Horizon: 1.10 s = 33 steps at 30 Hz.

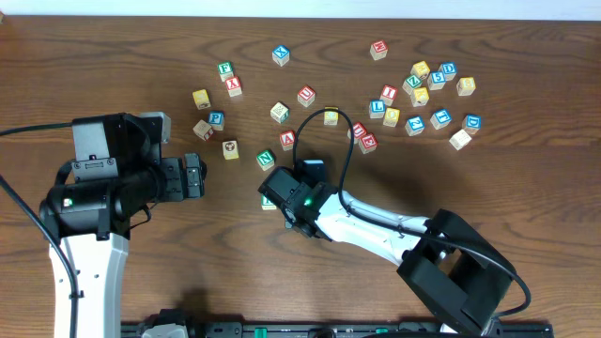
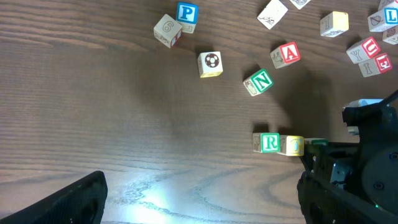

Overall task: Spell out ROBOT
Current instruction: 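Lower the B block beside the O block and align it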

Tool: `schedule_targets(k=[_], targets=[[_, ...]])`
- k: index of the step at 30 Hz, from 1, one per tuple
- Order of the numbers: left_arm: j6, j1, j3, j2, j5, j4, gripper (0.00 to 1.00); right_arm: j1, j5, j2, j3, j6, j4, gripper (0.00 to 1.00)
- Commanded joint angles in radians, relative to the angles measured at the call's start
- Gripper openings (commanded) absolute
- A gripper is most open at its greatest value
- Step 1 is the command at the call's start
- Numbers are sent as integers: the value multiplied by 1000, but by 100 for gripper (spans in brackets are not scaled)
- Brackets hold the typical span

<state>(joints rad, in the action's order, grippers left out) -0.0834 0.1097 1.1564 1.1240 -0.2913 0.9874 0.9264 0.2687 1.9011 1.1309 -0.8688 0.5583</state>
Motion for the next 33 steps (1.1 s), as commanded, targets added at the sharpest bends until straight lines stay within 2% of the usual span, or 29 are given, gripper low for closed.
schedule_targets(k=[1, 33], targets=[[-13, 4, 13, -2, -14, 2, 96, 13, 16, 9, -2, 3, 0, 42], [-13, 4, 13, -2, -14, 2, 96, 13, 9, 6, 52, 18, 64, 40]])
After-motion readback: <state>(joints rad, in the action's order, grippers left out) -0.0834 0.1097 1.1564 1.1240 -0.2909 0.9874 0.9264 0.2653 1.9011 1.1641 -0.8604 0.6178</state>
